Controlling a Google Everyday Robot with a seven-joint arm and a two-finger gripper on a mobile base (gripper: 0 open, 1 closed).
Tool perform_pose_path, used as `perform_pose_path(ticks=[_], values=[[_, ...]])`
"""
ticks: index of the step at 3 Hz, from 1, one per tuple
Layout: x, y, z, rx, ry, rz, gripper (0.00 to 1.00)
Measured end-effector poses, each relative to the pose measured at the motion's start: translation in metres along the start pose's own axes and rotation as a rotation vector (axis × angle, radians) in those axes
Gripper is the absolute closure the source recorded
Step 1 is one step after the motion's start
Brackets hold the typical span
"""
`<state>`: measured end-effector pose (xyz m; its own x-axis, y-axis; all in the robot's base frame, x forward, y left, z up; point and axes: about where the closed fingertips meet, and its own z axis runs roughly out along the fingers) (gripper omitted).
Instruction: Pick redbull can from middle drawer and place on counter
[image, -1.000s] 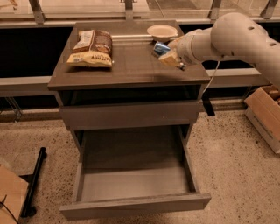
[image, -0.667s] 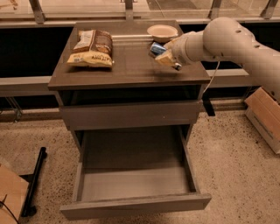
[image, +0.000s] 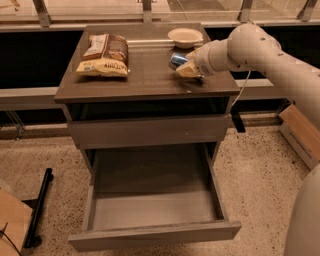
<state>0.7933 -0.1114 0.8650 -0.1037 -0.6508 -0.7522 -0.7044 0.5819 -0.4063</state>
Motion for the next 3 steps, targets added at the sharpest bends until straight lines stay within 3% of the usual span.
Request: perform_pose_path(ticks=[1, 2, 3], values=[[-0.0004, 0.0017, 0.0018, -0.003, 0.000, -0.001, 0.12], [-0.0006, 0.0034, 0.0038, -0.007, 0.000, -0.001, 0.00], [-0.0006, 0.0034, 0.0038, -0.007, 0.000, -0.001, 0.00]])
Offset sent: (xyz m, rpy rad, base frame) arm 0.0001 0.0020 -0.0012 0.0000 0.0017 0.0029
